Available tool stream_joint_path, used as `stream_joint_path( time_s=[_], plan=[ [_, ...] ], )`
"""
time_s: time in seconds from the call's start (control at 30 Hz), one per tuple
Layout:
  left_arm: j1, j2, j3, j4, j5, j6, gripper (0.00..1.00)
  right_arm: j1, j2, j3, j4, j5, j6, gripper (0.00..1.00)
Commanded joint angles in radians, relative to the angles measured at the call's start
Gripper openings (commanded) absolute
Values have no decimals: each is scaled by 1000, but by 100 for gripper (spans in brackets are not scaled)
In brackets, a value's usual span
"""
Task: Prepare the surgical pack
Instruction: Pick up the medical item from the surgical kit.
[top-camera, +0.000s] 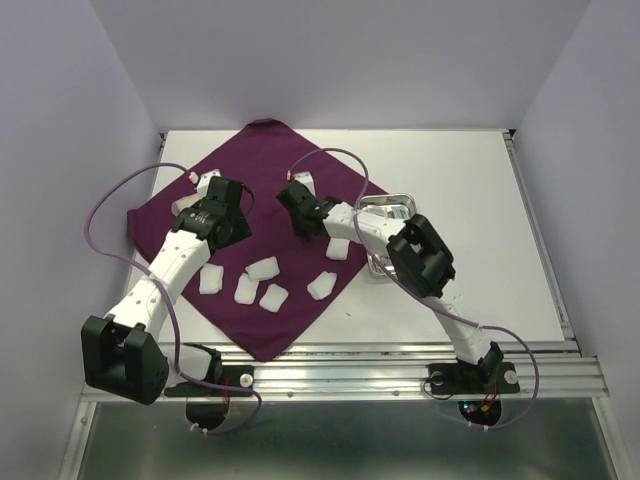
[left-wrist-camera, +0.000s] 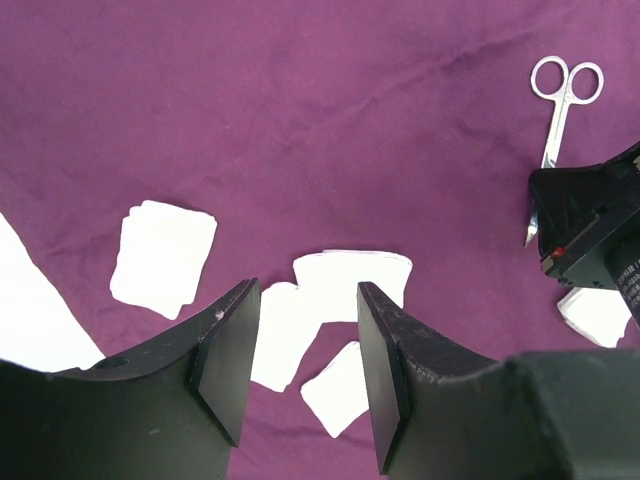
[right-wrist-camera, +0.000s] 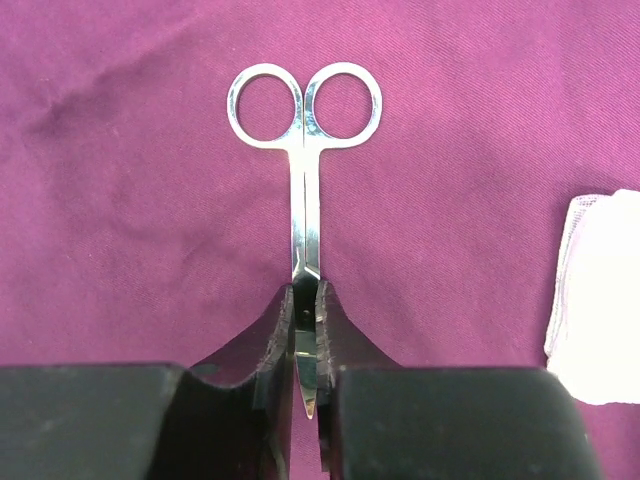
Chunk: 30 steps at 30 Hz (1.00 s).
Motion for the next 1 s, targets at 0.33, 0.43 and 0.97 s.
stream_joint_path(
  time_s=[0.33,0.43,0.97],
  plan=[
    [4,-30,-4,21,15,10,54,8,-161,-3,-16,71,-2,1],
    [4,-28,-1,18,18,8,54,8,-204,-30,-13,81,-4,1],
    [4,-33,5,51,145,21,54,-106,-657,-495,77,137,-79,1]
  ],
)
